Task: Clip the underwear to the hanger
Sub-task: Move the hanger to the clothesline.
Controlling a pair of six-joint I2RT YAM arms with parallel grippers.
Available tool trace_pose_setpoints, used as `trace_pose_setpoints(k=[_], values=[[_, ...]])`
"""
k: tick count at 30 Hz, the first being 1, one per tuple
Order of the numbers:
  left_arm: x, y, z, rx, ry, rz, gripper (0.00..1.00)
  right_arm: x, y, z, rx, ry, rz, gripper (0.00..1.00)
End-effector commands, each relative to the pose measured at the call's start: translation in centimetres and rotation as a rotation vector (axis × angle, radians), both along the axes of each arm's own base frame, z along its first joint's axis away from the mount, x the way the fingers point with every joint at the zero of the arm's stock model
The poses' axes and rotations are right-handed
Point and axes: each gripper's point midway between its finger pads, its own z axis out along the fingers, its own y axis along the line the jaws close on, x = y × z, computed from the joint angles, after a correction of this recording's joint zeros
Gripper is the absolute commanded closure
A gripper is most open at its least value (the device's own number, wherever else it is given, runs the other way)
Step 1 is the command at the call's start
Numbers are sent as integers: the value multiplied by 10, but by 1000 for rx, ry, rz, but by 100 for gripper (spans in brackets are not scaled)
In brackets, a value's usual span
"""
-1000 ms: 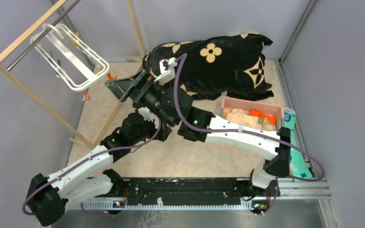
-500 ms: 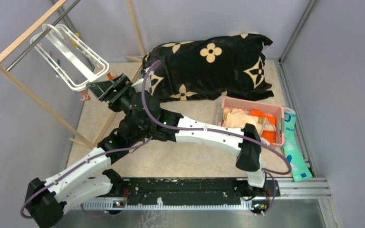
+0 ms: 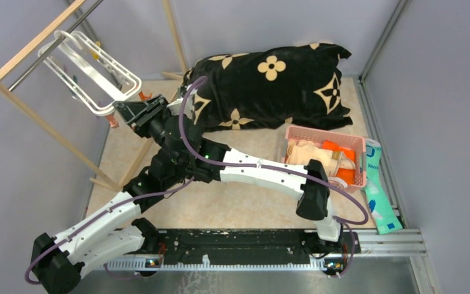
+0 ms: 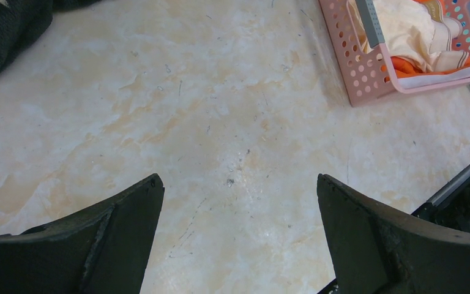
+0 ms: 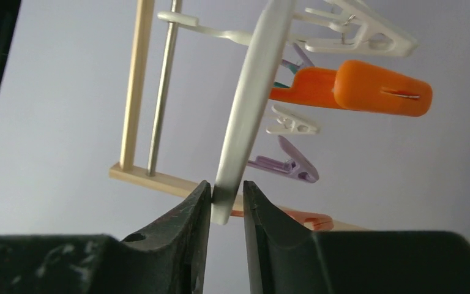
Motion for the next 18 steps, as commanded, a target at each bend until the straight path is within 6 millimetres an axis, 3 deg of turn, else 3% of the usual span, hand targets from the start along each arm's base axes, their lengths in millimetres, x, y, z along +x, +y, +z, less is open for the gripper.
trace_pose_setpoints(k=[1,6,18], values=[[0,-2,17,-28,-20,-8,0,-4,-12,46,103,-49,-15,77],[1,-2,15,-23,-14,-7,0,-2,-13,57,114,-69,-13,100],[0,-1,13,-17,-8,-3,0,6,-27,100,105,-164,-24,100]])
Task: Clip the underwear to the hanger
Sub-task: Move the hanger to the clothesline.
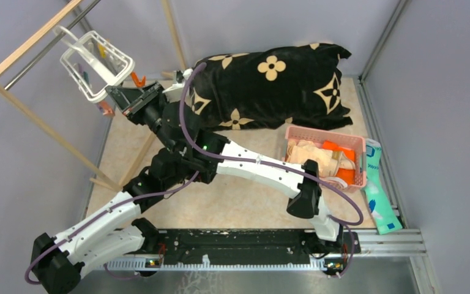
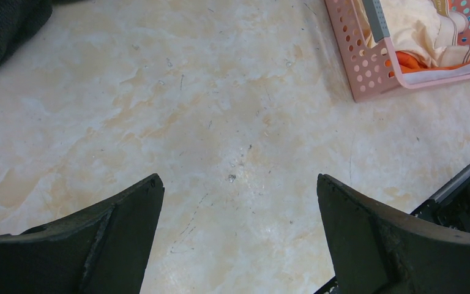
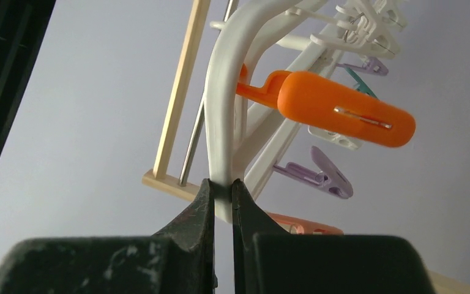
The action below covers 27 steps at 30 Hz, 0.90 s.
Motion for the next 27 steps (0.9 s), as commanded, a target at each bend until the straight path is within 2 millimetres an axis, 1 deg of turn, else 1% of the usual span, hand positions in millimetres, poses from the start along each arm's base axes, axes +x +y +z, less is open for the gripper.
trace_pose_setpoints(k=[1,3,7,14,18,21,27], values=[[2,-2,17,-28,-22,-3,0,-2,-27,62,70,-105,-6,100],[2,-3,16,-27,-19,-3,0,2,-32,69,56,-118,-11,100],[2,-4,14,-25,-11,-8,0,10,-37,75,45,-136,-4,100],[2,-4,14,-27,-9,-10,0,17,-51,99,71,-234,-4,100],[2,-4,15,-25,-12,-9,0,22,-51,102,78,-276,4,100],[2,-5,15,-25,-9,-9,0,24,-50,104,88,-307,17,100],[1,-5,16,-25,-7,-12,0,20,-54,118,152,-385,26,100]])
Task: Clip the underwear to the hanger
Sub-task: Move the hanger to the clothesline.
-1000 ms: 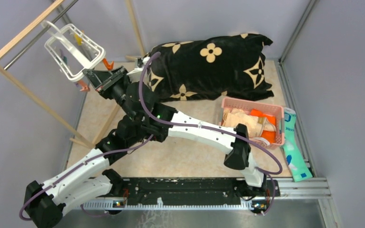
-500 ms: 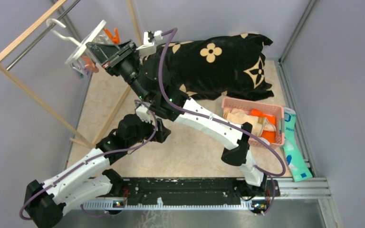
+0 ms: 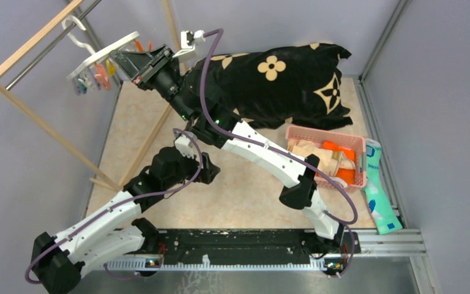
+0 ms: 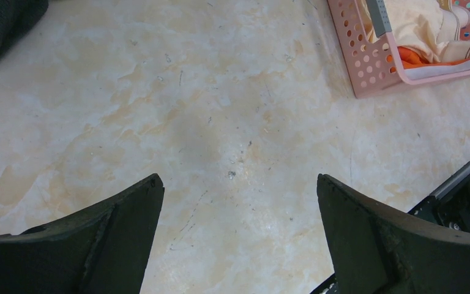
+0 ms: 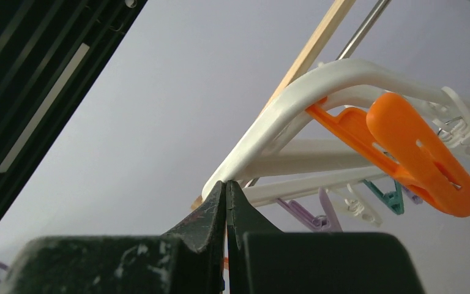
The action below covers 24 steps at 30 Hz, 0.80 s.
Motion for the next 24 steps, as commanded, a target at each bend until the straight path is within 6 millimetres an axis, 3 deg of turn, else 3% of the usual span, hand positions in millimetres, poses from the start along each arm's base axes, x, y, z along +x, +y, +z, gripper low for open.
trace_pose_setpoints(k=[1,6,11,15,20,24], values=[[3,-4,20,-35,-23,-4,0,-11,-22,43,130,-121,15,100],[2,4,40,-55,-53,30,0,0,-24,39,113,-97,7,100],[3,45,84,-157,-158,239,0,11,-23,26,81,-57,-2,100],[-12,75,123,-260,-258,320,0,17,-21,17,65,-34,-3,100],[-33,91,152,-291,-331,291,0,28,-22,11,49,-16,-9,100],[-36,111,173,-211,-406,323,0,35,-23,7,39,-6,-7,100]])
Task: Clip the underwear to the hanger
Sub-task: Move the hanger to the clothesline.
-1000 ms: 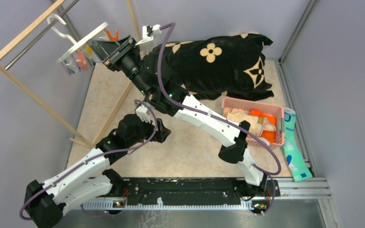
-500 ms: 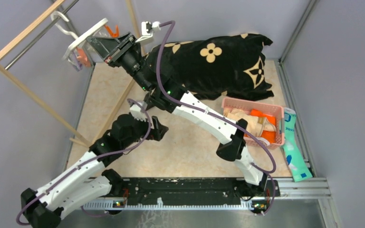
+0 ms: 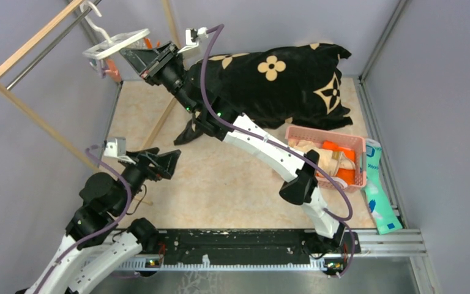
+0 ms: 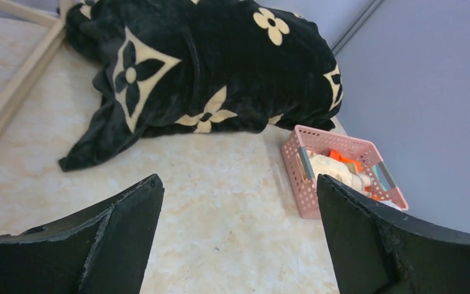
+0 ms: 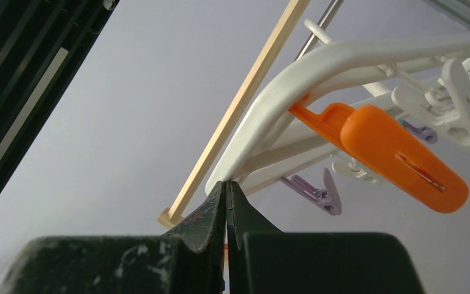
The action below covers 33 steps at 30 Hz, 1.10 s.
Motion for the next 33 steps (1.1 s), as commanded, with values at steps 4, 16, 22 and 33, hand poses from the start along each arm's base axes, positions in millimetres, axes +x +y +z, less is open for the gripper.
trace_pose_setpoints(k=[4,16,22,33], values=[[4,42,24,283,-63,143,0,4,-24,27,51,-23,-3,100],[9,99,92,627,-391,417,0,22,-30,18,21,-6,-23,100],[16,77,84,665,-372,313,0,44,-44,15,12,6,-56,94],[14,74,66,649,-338,279,0,75,-50,-4,15,76,-50,52]])
